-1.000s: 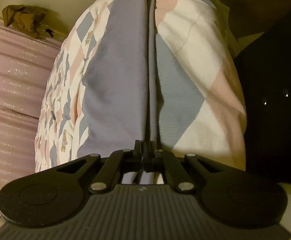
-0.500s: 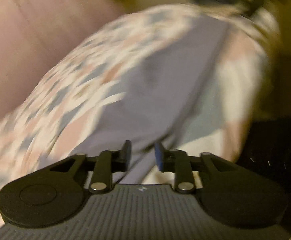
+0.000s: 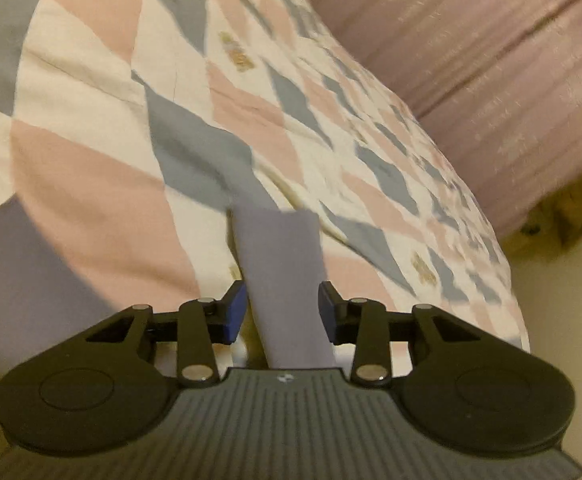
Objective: Fold clothes
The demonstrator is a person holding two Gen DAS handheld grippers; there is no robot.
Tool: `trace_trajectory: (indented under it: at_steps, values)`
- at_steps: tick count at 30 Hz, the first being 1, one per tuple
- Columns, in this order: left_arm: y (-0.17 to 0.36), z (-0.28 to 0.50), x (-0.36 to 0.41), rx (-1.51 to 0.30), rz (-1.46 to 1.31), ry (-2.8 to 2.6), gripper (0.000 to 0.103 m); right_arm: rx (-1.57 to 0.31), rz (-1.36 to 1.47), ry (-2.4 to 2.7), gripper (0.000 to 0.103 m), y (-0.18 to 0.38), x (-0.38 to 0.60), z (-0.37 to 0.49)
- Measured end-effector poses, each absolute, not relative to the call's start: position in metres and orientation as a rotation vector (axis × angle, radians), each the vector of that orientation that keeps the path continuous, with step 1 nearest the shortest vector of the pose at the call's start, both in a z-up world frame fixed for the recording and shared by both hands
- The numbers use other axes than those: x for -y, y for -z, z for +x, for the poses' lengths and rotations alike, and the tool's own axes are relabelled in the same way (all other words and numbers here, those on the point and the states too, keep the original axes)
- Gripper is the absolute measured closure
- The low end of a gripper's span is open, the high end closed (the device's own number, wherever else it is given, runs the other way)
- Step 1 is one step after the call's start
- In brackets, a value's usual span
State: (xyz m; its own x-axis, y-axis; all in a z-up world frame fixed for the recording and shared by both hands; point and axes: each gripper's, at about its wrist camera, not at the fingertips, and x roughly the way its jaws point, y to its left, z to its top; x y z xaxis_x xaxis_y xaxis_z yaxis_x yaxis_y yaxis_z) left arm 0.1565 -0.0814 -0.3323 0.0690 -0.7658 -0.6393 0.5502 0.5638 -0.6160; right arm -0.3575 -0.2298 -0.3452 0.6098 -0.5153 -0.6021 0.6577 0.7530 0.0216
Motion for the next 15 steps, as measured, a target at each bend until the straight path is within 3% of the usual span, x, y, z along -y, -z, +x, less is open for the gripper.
trace_trajectory:
  at_steps: [8, 10, 11, 12, 15]
  values:
    - [0.376, 0.194, 0.128, -1.192, -0.269, 0.976, 0.072, -0.539, 0.614, 0.762, 0.038, 0.367, 0.276, -0.362]
    - [0.383, 0.195, 0.135, -1.200, -0.262, 0.981, 0.082, -0.528, 0.648, 0.775, 0.038, 0.370, 0.279, -0.367]
    - [0.387, 0.195, 0.138, -1.202, -0.258, 0.990, 0.097, -0.526, 0.657, 0.782, 0.038, 0.371, 0.279, -0.369]
    - [0.388, 0.195, 0.139, -1.207, -0.262, 0.996, 0.101, -0.526, 0.664, 0.790, 0.038, 0.373, 0.280, -0.370]
    - [0.378, 0.195, 0.124, -1.155, -0.308, 1.010, 0.102, -0.522, 0.679, 0.803, 0.038, 0.376, 0.279, -0.370]
